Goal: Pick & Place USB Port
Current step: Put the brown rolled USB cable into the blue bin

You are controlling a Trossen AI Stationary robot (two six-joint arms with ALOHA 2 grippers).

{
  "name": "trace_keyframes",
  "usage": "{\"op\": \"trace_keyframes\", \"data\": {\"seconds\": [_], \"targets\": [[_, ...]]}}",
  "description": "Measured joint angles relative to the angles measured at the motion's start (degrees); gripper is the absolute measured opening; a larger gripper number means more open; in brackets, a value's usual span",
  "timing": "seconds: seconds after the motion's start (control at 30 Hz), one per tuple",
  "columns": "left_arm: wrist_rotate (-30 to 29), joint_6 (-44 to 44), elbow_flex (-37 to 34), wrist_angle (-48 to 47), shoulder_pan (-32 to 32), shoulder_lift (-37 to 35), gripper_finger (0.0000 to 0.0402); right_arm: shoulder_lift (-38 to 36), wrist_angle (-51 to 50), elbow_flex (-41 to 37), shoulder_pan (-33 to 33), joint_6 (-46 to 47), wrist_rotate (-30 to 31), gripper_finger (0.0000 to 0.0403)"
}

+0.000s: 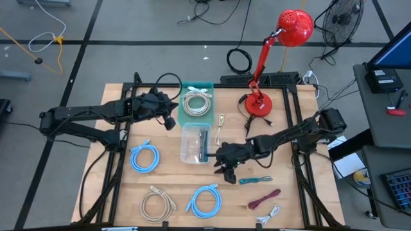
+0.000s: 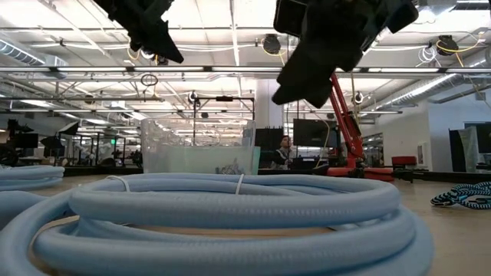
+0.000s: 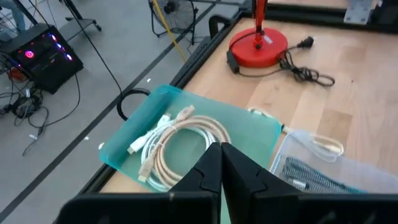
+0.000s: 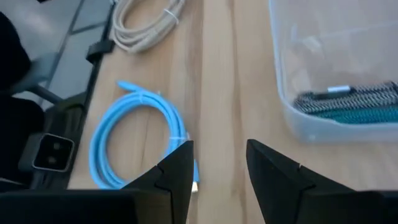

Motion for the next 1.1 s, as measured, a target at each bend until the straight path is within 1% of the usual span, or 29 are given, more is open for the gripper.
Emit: {"op": "trace_keyframes", "data": {"seconds": [0.1,0.17,0.27,0.37,0.43,0.5,0.6,0.67,0.77,0.93,1.03,1.1], "targets": [[0.39,-0.02,0.02,-3.41,-0.01,-0.52,0.0019,0.00,1.69,0.00,0.02,-0.24,0.43,0.0139],[0.39,-2.53,0.04,-8.28,0.06,-1.34,0.0020,-0.01,1.86,0.00,-0.33,-1.37,1.21,0.0139],[0.40,-11.12,0.11,-17.27,0.61,-1.74,0.0020,-0.20,1.27,-0.02,-0.40,-4.39,4.20,0.0139],[0.54,-22.60,0.06,-28.01,0.66,-1.60,0.0021,-0.27,0.93,-0.04,-0.40,-8.76,9.11,0.0139],[1.23,-28.71,0.04,-35.49,-0.36,-1.38,0.0021,-0.27,0.59,-0.04,-0.39,-11.53,12.52,0.0139],[2.47,-31.16,0.03,-40.77,-2.06,-1.10,0.0021,-0.28,0.38,-0.04,-0.40,-13.63,15.67,0.0139],[4.01,-30.34,0.02,-46.77,-4.91,-0.65,0.0021,-0.28,0.21,-0.26,-0.40,-15.96,19.39,0.0139],[4.95,-28.85,-0.43,-48.36,-6.74,-0.53,0.0021,-0.28,0.14,-0.82,-0.75,-16.29,19.91,0.0139],[6.90,-28.13,-3.21,-47.40,-9.06,-0.38,0.0021,-0.28,0.00,-2.26,-1.20,-16.40,19.80,0.0139],[15.64,-25.34,-12.19,-42.60,-11.07,0.50,0.0025,-0.33,0.87,-4.78,-2.30,-14.32,19.78,0.0139],[20.07,-24.83,-16.79,-40.32,-11.56,1.36,0.0048,-0.33,0.99,-5.36,-2.99,-13.07,19.80,0.0139],[23.52,-24.86,-16.89,-40.36,-11.50,2.13,0.0076,-0.33,1.36,-5.38,-3.35,-12.85,19.79,0.0139]]}}
